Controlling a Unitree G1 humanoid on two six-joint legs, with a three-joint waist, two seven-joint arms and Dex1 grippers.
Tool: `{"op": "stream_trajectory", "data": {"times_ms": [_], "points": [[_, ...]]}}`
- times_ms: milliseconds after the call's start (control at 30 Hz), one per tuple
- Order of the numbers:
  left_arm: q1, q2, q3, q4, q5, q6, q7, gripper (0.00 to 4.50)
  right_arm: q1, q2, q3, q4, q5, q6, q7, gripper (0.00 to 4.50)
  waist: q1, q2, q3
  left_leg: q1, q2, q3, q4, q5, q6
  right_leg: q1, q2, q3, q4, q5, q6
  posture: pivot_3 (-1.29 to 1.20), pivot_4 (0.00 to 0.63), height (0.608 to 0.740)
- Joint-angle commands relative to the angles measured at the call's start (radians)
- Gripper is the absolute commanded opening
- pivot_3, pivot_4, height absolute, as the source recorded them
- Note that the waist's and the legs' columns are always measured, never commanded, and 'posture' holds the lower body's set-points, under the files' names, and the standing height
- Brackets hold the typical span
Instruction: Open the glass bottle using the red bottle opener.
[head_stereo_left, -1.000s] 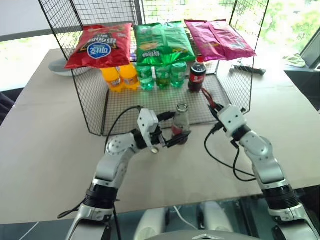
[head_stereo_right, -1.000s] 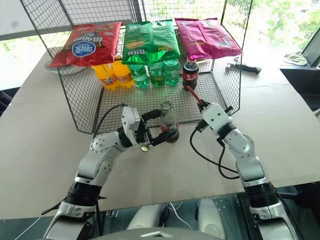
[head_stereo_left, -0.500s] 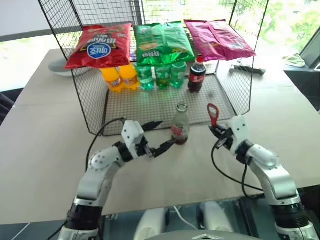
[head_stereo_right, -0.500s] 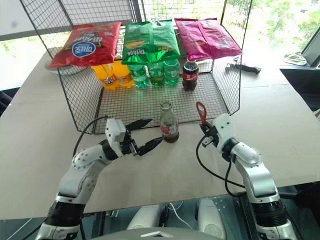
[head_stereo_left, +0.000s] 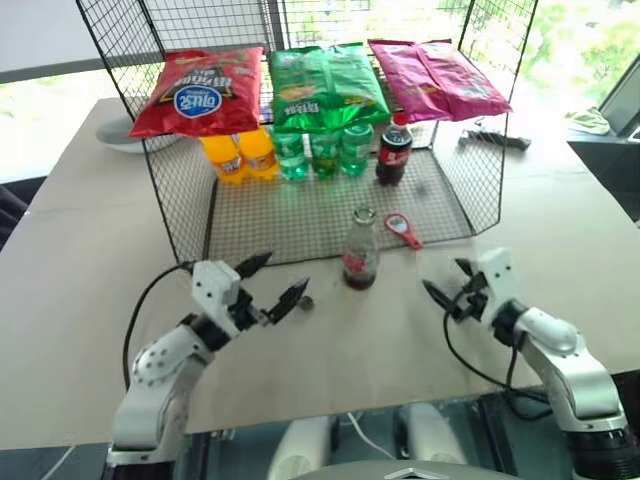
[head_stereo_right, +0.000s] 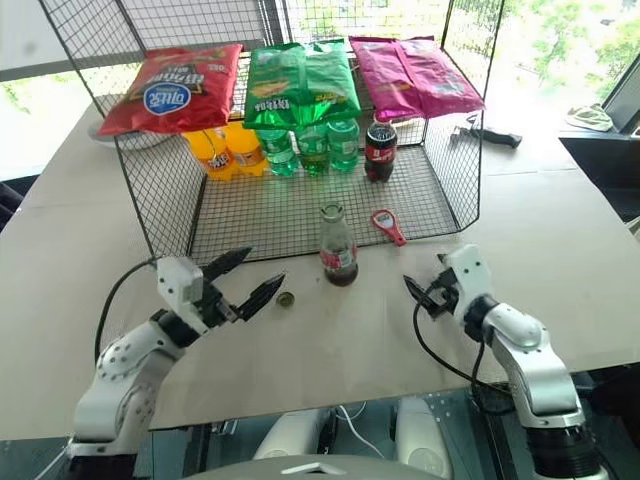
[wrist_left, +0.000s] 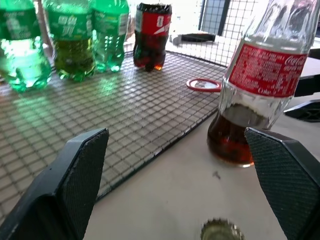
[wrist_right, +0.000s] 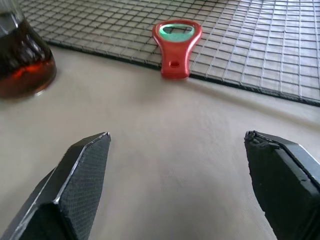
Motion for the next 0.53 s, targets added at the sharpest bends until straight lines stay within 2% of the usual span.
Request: {"op": "stream_trajectory", "data": {"times_ms": [33,200,333,533], "points": [[0.103,0.016,0.053,-0.049,0.017,-0.004,0.025,4.5,0.06,-0.027,-0.053,-0.006,0.034,-0.11,0.073,4.4,0.0,0.0,0.0,0.0,0.0,0.0,0.0,0.0,0.0,0.0,0.0,0.0,0.0,0.0,0.0,0.0,0.15,0.74],[0.248,0.018,0.105,-0.076,0.04,-0.028,0.042,4.5,0.166,-0.057,-0.104,0.027,0.086,-0.301,0.213,4.4,0.002,0.0,0.0,0.001,0.0,0.001,-0.001,-0.003,0.004,0.001,0.0,0.0,-0.001,0.0,0.0,0.0,0.15,0.74],[0.339,0.004,0.164,-0.091,0.046,-0.033,0.078,4.5,0.22,-0.1,-0.174,0.112,0.148,-0.385,0.329,4.4,0.004,0.0,0.0,0.002,0.001,0.0,0.0,-0.003,0.005,0.005,-0.002,-0.002,-0.002,0.0,0.0,0.0,0.15,0.74],[0.365,0.012,0.174,-0.092,0.074,-0.052,0.084,4.5,0.209,-0.131,-0.2,0.185,0.194,-0.426,0.427,4.4,0.003,0.0,0.0,0.005,0.001,0.0,0.0,-0.004,0.006,0.008,-0.006,-0.003,-0.004,0.0,0.0,0.0,0.15,0.74]]}}
